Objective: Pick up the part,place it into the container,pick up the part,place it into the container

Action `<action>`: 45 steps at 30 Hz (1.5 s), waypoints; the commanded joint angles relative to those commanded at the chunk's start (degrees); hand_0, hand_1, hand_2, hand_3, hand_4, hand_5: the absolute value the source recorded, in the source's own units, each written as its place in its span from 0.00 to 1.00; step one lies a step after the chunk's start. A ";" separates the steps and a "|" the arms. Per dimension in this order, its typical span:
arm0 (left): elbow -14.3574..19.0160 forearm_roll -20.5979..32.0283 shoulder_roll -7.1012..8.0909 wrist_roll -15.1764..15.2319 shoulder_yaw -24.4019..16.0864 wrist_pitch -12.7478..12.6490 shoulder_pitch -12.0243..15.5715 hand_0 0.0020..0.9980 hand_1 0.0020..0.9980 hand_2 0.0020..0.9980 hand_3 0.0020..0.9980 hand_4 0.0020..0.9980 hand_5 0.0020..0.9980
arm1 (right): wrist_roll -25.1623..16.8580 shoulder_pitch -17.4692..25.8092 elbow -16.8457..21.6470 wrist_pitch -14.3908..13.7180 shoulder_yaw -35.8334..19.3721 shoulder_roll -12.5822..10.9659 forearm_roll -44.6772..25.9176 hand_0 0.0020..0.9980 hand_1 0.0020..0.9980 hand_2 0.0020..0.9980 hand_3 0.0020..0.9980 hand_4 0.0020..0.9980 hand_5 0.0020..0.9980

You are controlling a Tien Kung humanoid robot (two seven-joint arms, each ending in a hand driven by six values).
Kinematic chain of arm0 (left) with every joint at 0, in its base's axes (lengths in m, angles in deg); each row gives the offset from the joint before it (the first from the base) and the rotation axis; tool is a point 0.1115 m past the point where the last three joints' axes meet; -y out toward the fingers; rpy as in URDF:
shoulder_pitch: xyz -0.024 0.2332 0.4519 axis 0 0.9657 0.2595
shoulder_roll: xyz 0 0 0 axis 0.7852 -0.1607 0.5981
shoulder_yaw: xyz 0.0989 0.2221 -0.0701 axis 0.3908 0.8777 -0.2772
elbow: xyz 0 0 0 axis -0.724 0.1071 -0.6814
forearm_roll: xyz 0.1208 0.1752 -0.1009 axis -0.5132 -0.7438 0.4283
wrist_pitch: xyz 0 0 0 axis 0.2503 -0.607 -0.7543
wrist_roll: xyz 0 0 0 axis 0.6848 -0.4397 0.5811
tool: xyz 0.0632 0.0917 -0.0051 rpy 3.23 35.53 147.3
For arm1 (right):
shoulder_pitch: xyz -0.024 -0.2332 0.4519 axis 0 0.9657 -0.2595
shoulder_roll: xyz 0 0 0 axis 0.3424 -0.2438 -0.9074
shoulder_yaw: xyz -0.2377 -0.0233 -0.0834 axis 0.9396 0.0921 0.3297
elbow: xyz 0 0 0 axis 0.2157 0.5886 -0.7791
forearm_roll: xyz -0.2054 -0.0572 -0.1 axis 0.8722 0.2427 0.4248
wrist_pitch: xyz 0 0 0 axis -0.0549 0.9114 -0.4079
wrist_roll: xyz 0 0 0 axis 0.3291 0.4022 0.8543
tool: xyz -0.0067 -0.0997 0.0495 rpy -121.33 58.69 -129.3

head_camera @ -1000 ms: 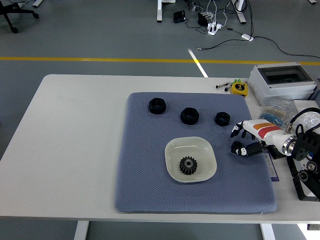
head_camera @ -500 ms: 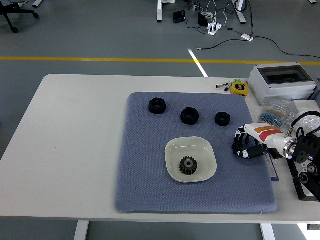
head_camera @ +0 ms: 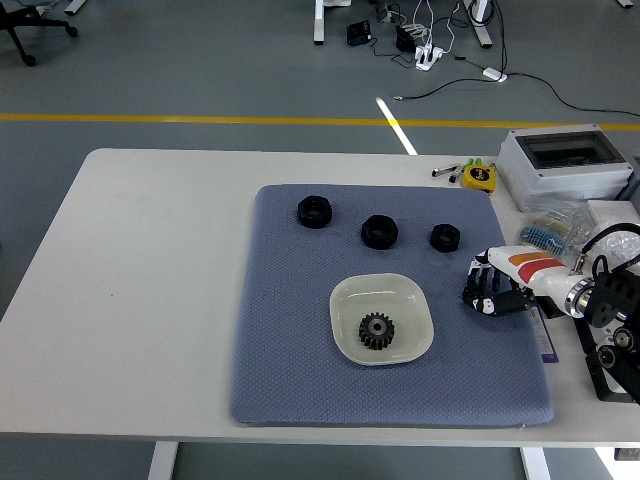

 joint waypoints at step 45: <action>0.00 -1.39 0.24 -0.45 -0.84 0.11 0.44 0.71 0.64 0.71 0.62 0.71 0.68 | 0.66 -0.57 23.45 0.28 5.96 -2.99 2.80 0.10 0.24 0.37 0.48 0.65 0.35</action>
